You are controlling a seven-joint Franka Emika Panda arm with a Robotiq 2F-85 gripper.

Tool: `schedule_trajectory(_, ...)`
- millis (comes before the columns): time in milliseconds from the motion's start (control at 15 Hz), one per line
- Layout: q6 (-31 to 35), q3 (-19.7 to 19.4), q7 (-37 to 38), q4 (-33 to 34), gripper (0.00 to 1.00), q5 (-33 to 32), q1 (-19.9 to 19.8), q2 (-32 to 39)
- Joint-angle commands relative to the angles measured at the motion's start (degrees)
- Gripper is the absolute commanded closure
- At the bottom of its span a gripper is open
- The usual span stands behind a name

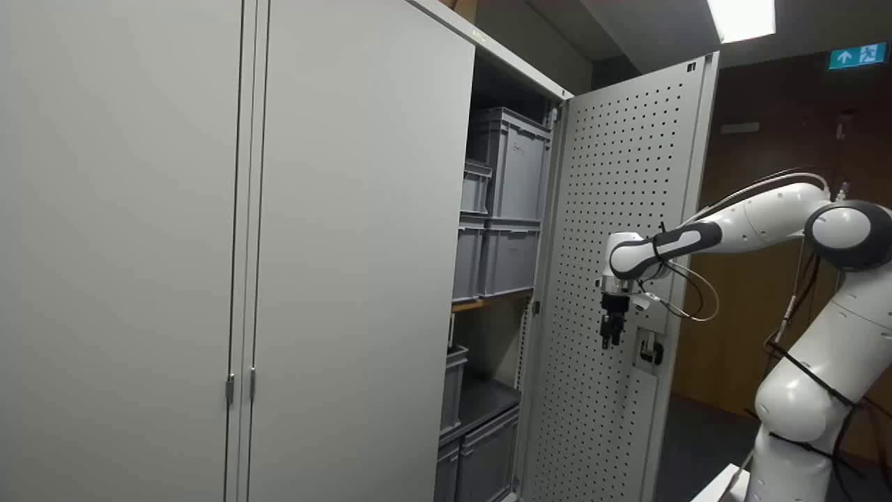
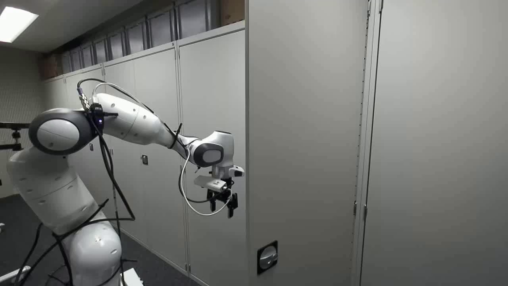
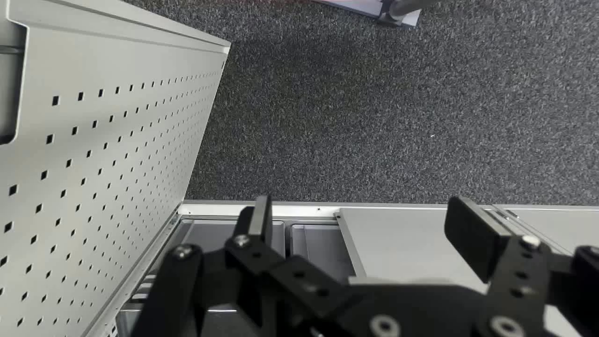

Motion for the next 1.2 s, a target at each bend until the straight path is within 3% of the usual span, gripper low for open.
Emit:
schedule_trajectory(0, -0.1, 0.82, -0.24, 0.08, 0.0, 0.32, -0.86, 0.07)
schedule_trajectory(600, -0.47, 1.36, 1.55, -0.17, 0.0, -0.03, -1.13, -0.47)
schedule_trajectory(1133, -2.06, 6.62, 11.4, -3.84, 0.0, -2.13, -0.76, -4.43)
